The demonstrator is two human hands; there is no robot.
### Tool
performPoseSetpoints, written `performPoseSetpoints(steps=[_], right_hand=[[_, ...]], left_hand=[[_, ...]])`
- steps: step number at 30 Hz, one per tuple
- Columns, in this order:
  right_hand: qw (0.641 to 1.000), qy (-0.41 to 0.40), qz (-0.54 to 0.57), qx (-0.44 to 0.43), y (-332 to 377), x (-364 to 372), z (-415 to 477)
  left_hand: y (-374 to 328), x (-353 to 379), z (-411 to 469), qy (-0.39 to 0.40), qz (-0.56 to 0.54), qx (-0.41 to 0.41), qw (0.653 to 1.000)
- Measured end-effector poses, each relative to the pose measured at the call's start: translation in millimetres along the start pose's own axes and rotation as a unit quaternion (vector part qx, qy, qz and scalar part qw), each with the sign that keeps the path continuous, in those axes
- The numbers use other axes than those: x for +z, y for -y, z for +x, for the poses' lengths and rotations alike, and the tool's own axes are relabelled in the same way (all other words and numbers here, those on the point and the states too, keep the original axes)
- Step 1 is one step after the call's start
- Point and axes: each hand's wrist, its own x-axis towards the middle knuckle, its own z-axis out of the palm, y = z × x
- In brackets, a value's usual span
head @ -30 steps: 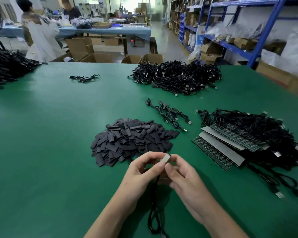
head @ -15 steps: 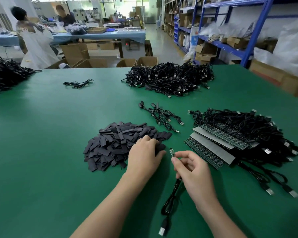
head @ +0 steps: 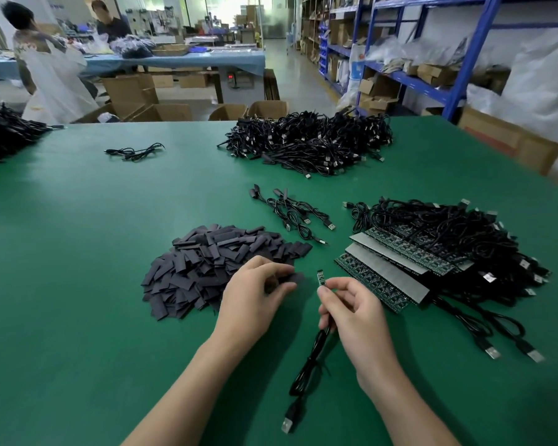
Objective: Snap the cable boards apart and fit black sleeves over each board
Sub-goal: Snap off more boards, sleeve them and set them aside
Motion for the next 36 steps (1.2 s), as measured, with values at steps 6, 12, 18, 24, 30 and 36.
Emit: performPoseSetpoints(steps=[6,12,18,24,30,36], right_hand=[[0.997,0.066,0.031,0.001,3,3,-4],[0.986,0.161,0.026,-0.035,7,10,-12],[0.98,0.18,-0.054,-0.065,1,12,-14],[0.972,0.175,-0.129,-0.083,-3,13,-13],[0.968,0.174,-0.15,-0.101,-2,11,-13],[0.965,0.173,-0.168,-0.104,-3,9,-13]], left_hand=[[9,-32,-38,-0.025,-0.158,-0.016,0.987],[21,-36,-54,-0.033,-0.196,-0.017,0.98],[32,-31,-55,-0.032,-0.16,-0.009,0.987],[33,-35,-53,-0.032,-0.142,0.019,0.989],[34,-34,-53,-0.024,-0.113,0.031,0.993],[36,-35,-54,-0.016,-0.093,0.032,0.995]])
